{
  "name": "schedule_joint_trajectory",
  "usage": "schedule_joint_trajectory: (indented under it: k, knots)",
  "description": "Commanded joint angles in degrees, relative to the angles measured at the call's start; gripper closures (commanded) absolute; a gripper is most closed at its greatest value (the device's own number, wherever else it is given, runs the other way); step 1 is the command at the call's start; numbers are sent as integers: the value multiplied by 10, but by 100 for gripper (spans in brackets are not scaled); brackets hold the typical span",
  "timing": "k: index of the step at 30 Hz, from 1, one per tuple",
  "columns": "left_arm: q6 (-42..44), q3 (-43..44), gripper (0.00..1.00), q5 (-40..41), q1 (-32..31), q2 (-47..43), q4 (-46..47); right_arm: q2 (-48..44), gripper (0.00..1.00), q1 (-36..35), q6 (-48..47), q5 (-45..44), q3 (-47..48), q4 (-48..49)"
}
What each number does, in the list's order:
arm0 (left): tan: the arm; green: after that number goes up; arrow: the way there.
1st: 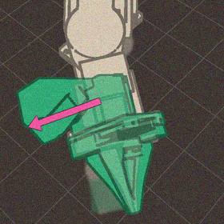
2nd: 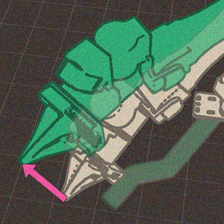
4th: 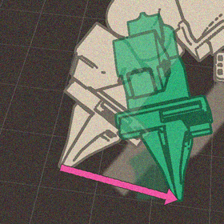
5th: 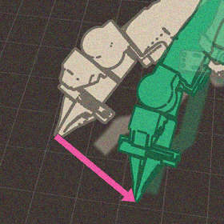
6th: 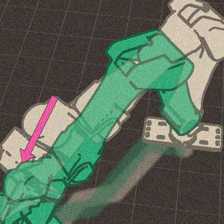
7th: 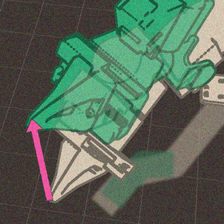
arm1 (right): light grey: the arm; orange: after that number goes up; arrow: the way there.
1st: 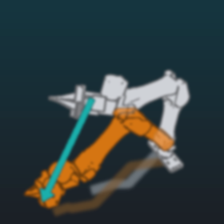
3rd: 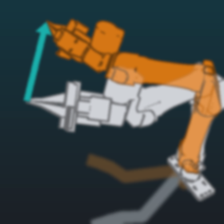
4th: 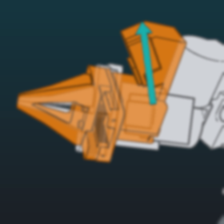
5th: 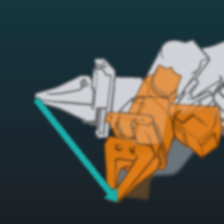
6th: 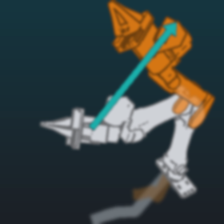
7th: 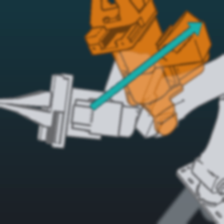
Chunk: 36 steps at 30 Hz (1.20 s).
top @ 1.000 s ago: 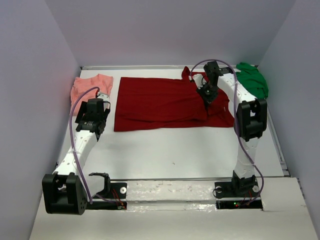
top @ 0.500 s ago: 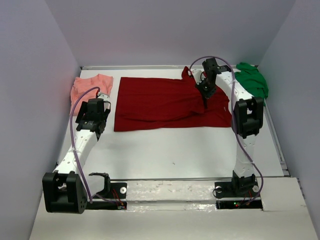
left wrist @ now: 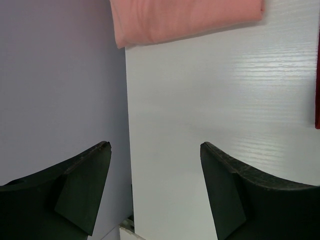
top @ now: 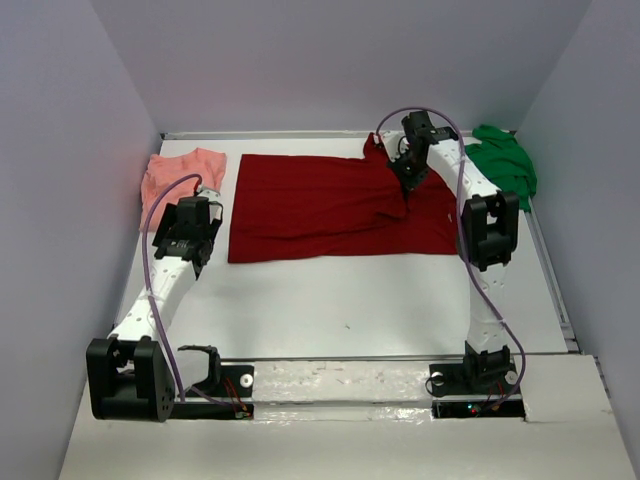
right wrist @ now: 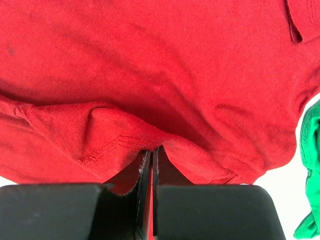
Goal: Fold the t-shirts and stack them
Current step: Fold the tshirt
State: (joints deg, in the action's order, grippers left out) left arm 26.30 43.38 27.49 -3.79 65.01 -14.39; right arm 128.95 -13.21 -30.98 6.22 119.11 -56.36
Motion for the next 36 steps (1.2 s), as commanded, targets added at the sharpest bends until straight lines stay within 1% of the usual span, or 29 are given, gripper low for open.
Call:
schedule_joint_trajectory:
  k: [1,25,26,27,28,29,30,31,33,36]
  knots:
    - [2,1,15,6,-4,0,12,13,100,-7,7,-6,35,17]
    - [2,-1,15,16,-4,14,12,75,100,-7,1,-30,86,48]
    - [2,-3,15,14,-3,14,12,77,95,-7,2,-32,89,49]
    - [2,-4,15,14,-4,14,11,81,61,-7,0,-33,90,49]
    - [2,-4,15,14,-4,14,11,81,46,-7,0,-34,90,50]
    - [2,-5,15,14,-4,13,11,82,38,-7,1,-33,91,51]
    - [2,-5,15,14,-4,14,11,82,33,-7,0,-34,91,51]
    - [1,-6,15,13,-4,13,11,82,22,-7,2,-34,92,53]
    - [1,-6,15,9,-4,13,10,81,16,-7,2,-32,91,55]
    - [1,-7,15,10,-3,13,9,80,14,-7,1,-33,93,56]
